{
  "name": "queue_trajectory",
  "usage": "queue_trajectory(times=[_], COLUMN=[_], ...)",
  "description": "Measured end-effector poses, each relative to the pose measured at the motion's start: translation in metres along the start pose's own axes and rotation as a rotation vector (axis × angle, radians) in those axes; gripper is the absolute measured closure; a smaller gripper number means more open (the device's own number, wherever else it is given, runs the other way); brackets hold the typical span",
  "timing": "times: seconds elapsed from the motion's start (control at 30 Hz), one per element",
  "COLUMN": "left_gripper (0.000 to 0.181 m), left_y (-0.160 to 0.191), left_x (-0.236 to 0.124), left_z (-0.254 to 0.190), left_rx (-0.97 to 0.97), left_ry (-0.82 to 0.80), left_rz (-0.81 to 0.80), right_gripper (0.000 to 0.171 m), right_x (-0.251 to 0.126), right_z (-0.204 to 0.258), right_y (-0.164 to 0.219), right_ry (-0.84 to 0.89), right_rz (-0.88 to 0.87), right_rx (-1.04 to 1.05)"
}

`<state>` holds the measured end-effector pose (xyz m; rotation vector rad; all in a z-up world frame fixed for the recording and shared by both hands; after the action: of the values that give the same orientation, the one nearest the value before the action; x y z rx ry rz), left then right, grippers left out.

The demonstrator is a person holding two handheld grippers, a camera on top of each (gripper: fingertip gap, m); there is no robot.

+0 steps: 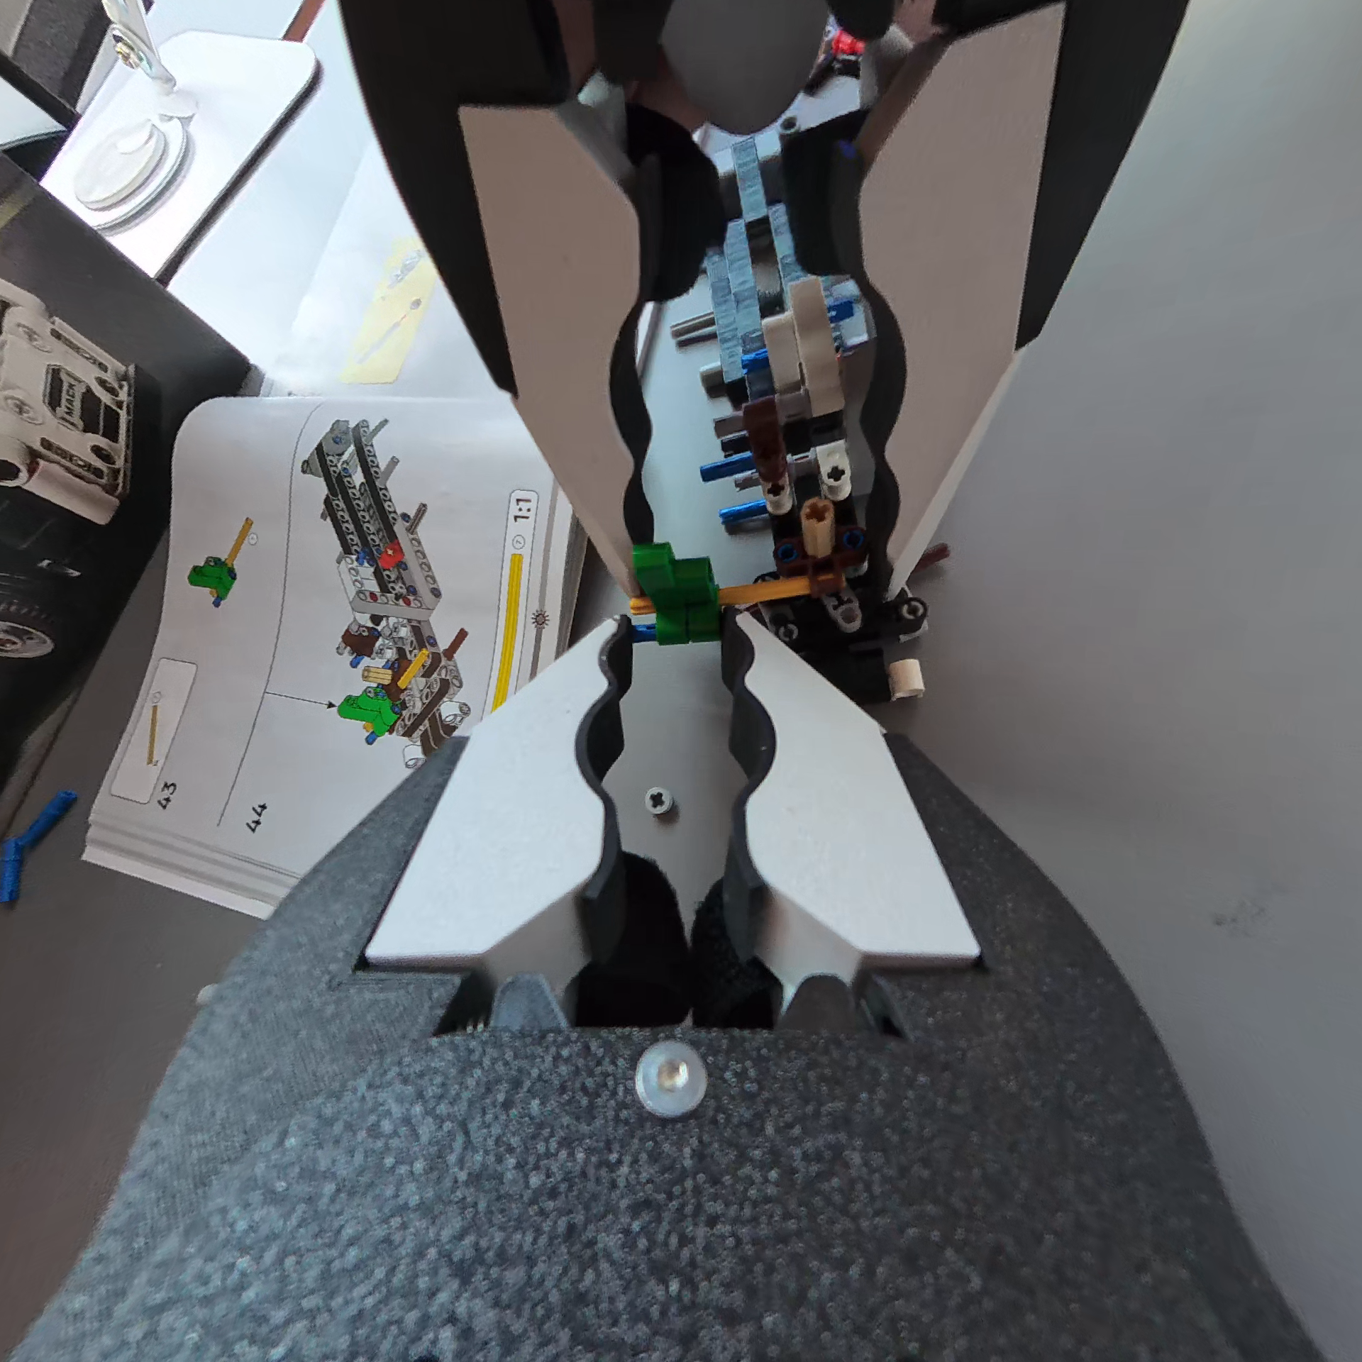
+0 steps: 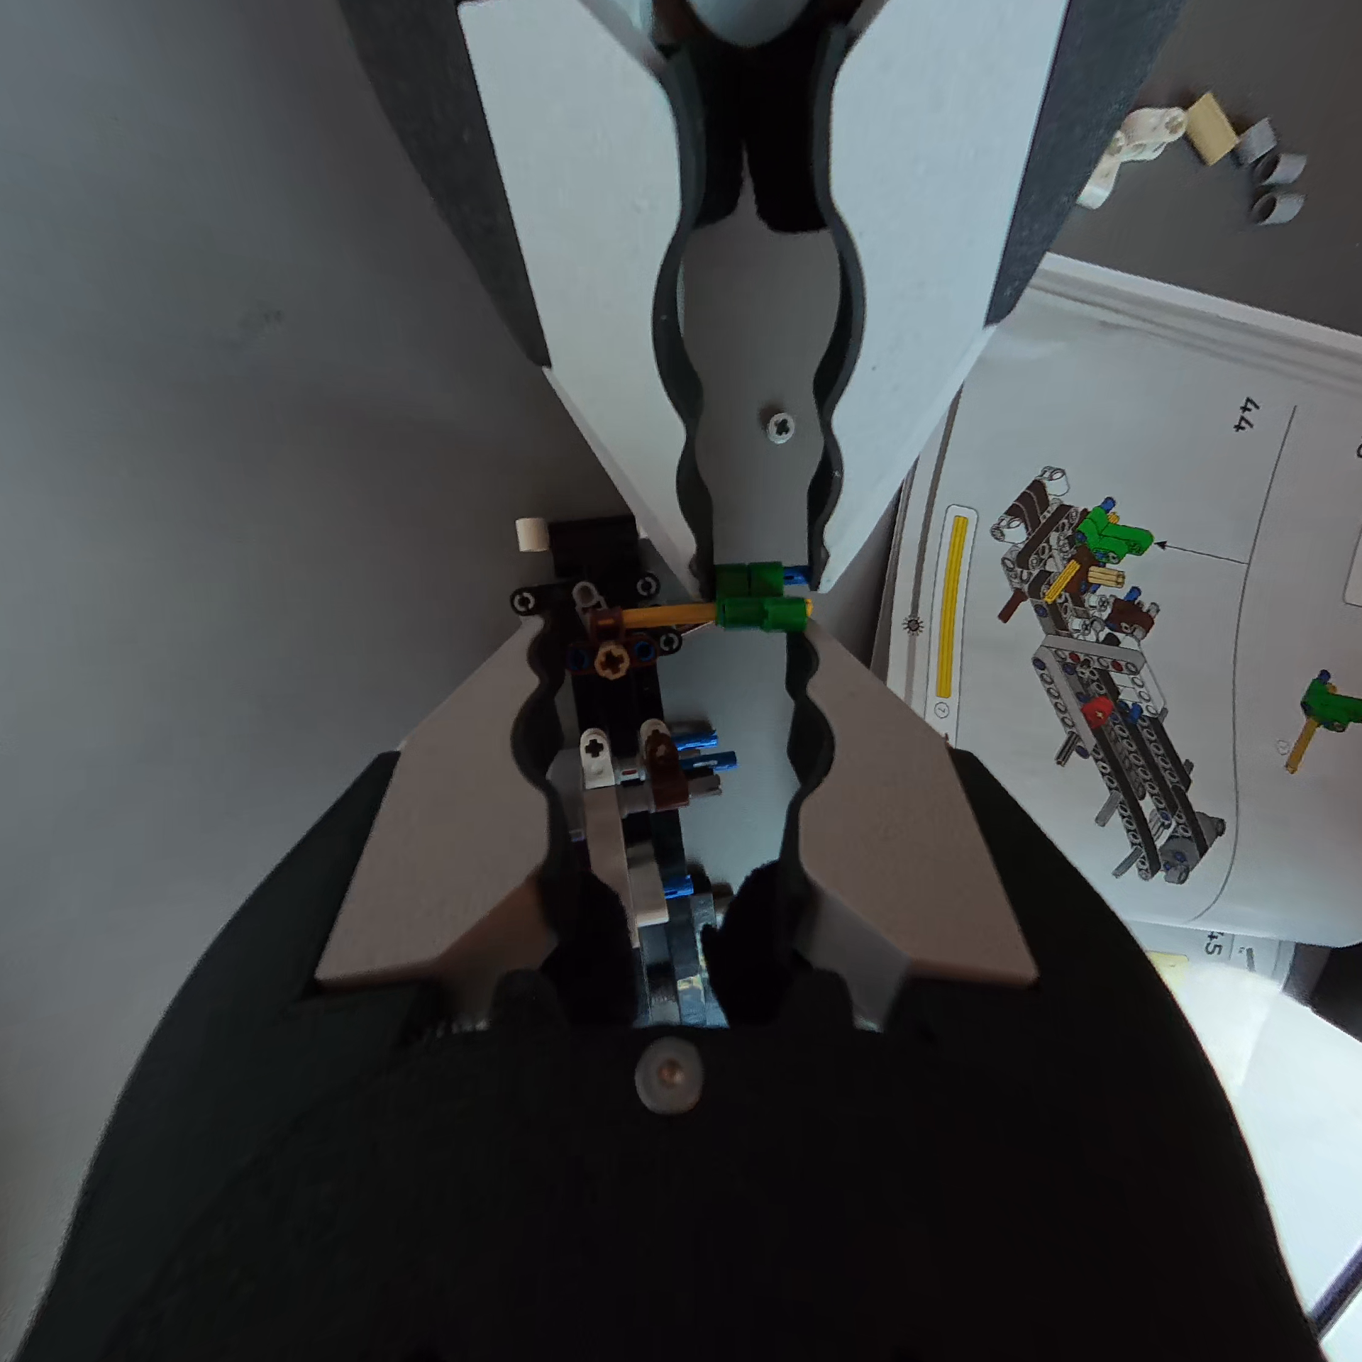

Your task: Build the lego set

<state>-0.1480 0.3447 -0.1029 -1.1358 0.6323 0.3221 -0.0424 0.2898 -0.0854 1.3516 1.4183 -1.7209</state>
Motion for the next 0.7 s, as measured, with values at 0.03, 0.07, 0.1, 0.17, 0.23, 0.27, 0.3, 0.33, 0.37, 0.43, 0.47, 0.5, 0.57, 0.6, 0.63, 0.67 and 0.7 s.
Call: queue_trajectory(times=[0.03,0.07,0.1,0.17,0.23,0.27,0.3,0.33,0.37,0.43,0.47,0.5,0.57,0.6,0.63,0.67,0.7], left_gripper=[0.159,0.159,0.159,0.159,0.159,0.159,0.158,0.159,0.159,0.159,0.159,0.159,0.159,0.159,0.159,0.159,0.159], left_y=[0.0,-0.0003,-0.0001,0.0,0.0006,0.0009,0.0011,0.0012,0.0012,0.001,0.001,0.001,0.002,0.0025,0.0031,0.0036,0.0042], left_x=[-0.0002,-0.0004,-0.0003,-0.0012,-0.0014,-0.001,-0.0009,-0.0008,-0.0009,-0.0016,-0.0018,-0.0021,-0.0018,-0.0017,-0.0016,-0.0015,-0.0013], left_z=[0.0006,0.0004,0.0001,0.001,0.0027,0.0029,0.0028,0.0031,0.0032,0.0032,0.0031,0.0032,0.004,0.005,0.0058,0.0063,0.0068], left_rx=[-0.003,0.001,0.012,0.016,0.002,-0.002,-0.005,-0.009,-0.011,-0.009,-0.013,-0.018,-0.035,-0.051,-0.065,-0.073,-0.078], left_ry=[0.001,0.002,-0.004,-0.002,0.001,0.005,0.006,0.005,0.003,-0.006,-0.007,-0.005,0.008,0.015,0.025,0.034,0.041], left_rz=[-0.003,-0.005,0.001,0.002,0.0,0.0,0.002,0.002,0.003,0.002,0.005,0.006,0.008,0.008,0.01,0.009,0.006], right_gripper=[0.111,0.111,0.114,0.111,0.117,0.122,0.128,0.132,0.134,0.133,0.131,0.132,0.138,0.139,0.14,0.14,0.138], right_x=[-0.0002,-0.0015,-0.0038,-0.0086,-0.0072,-0.0049,-0.0048,-0.0051,-0.0052,-0.0057,-0.0068,-0.0078,-0.0065,-0.0053,-0.0047,-0.0044,-0.004], right_z=[0.0003,0.0013,0.0024,0.0036,0.0036,0.0035,0.0046,0.0051,0.006,0.0064,0.0066,0.007,0.0074,0.0072,0.0069,0.0064,0.0051], right_y=[0.0001,0.0001,0.0004,0.0016,0.0042,0.0048,0.0037,0.0022,0.0012,0.0005,0.0004,0.0002,0.0007,0.0014,0.0017,0.0024,0.0031], right_ry=[0.005,0.006,0.005,0.003,-0.004,0.002,-0.01,-0.004,-0.002,0.004,0.002,-0.003,-0.013,-0.016,-0.022,-0.025,-0.028], right_rz=[0.007,0.019,0.025,0.02,0.029,0.035,0.019,-0.001,-0.005,0.002,-0.002,-0.016,-0.039,-0.041,-0.051,-0.06,-0.071], right_rx=[0.006,0.011,0.011,0.013,0.016,0.007,-0.006,-0.017,-0.026,-0.019,-0.012,-0.006,0.001,0.003,0.002,0.0,0.001])
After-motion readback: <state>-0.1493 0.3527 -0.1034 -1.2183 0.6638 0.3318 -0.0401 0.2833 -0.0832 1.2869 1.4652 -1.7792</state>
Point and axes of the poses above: each gripper's, where its closed fingertips meet, x out along the fingers, y out of its underside, z = x × y across the jaws, the point moved 10 cm from there along -x, back along the fingers, and after that the axes turned 3 degrees about -y, right-handed, at the moved point
